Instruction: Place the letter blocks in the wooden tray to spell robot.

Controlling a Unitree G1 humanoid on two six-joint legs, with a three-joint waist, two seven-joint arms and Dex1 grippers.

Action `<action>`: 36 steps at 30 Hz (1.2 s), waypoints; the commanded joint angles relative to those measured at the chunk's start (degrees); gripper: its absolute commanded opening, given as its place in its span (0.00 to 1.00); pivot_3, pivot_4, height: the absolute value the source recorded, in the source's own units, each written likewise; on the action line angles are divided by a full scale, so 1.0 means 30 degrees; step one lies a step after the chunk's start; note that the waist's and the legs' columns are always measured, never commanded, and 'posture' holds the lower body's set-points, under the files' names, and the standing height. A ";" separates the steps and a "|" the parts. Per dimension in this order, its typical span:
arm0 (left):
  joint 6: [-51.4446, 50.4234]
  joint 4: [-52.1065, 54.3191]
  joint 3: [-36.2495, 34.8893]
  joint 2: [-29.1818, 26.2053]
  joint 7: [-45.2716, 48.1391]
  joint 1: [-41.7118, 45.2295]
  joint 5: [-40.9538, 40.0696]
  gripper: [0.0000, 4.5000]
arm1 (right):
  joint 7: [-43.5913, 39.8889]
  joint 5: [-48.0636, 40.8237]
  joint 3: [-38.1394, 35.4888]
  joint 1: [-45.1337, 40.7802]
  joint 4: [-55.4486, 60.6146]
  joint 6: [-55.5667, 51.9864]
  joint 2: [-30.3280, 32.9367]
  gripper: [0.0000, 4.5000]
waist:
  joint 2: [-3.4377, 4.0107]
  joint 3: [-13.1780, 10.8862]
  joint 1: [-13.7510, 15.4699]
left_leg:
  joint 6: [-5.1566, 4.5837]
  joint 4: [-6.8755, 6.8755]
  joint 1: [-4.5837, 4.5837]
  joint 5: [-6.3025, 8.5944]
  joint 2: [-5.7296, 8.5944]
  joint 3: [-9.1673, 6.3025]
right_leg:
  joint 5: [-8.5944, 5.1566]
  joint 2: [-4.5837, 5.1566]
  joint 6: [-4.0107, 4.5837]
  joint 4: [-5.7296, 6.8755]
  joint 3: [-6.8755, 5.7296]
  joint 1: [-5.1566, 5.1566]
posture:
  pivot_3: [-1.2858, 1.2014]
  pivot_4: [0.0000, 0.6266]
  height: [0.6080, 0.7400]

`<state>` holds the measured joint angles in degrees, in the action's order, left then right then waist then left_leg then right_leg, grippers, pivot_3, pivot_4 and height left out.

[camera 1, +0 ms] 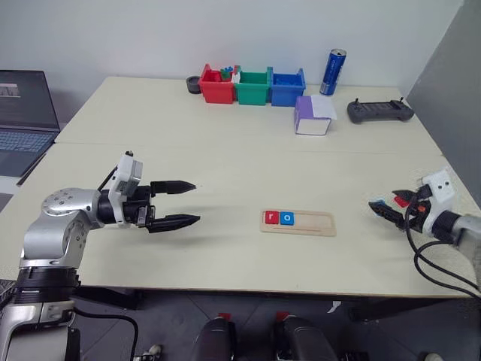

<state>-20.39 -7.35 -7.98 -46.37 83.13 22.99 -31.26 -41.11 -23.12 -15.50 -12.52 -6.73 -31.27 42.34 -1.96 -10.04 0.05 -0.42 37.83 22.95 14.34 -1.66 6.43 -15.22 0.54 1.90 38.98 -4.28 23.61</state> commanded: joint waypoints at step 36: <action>-0.0267 0.0766 -0.0431 -0.0886 -0.0149 0.0135 -0.0193 1.00 | -0.2114 0.3220 -0.0033 -0.6884 -1.6376 0.8308 0.0227 0.56 | 0.0016 -0.0005 -0.0144 | 0.0001 0.0008 -0.0028 -0.0003 -0.0001 0.0040 | 0.0007 -0.0007 -0.0009 0.0013 0.0040 -0.0007 | 0.52 0.24 1.00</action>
<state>-21.20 -6.31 -7.99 -47.89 82.92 22.51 -31.33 -46.48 -13.57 -15.51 -33.01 -55.79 -6.94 42.58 -1.91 -10.05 -0.38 -0.41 37.86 22.86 14.33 -1.67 6.56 -15.20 0.52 1.88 39.02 -4.15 23.59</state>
